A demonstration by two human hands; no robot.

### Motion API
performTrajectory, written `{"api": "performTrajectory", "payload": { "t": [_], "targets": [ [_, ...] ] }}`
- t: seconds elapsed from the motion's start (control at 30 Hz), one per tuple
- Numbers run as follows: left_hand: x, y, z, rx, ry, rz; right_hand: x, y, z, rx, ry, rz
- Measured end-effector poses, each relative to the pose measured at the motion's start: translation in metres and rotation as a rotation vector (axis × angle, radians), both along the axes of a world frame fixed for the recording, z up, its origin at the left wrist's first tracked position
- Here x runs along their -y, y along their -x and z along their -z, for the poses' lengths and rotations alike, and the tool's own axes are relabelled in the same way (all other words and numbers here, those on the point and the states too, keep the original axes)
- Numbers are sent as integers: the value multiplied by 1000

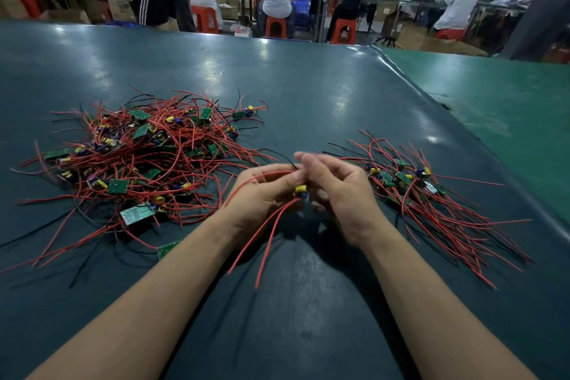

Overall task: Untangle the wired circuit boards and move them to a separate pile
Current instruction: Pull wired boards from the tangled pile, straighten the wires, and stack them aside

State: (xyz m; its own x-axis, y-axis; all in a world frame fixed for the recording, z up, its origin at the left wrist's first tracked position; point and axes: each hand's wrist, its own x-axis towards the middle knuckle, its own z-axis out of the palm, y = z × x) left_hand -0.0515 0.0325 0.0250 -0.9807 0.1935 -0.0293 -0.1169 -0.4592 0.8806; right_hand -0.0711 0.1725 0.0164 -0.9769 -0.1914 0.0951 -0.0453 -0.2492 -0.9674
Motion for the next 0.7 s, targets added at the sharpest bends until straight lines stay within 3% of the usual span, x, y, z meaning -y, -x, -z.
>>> {"api": "performTrajectory", "payload": {
  "t": [0.13,0.33,0.4,0.57,0.7],
  "targets": [
    [-1,2,7,33,68,33,-4,-3,-1,26,-192,-100],
    [-4,7,12,-31,277,-107,-9,0,-4,-120,-291,134],
    [-4,5,12,-56,269,-74,-9,3,-5,-30,-221,214],
    [1,5,8,-7,169,48,-8,7,-7,209,187,231],
    [1,4,5,25,158,18,-7,5,-7,247,197,95]
  ]
}}
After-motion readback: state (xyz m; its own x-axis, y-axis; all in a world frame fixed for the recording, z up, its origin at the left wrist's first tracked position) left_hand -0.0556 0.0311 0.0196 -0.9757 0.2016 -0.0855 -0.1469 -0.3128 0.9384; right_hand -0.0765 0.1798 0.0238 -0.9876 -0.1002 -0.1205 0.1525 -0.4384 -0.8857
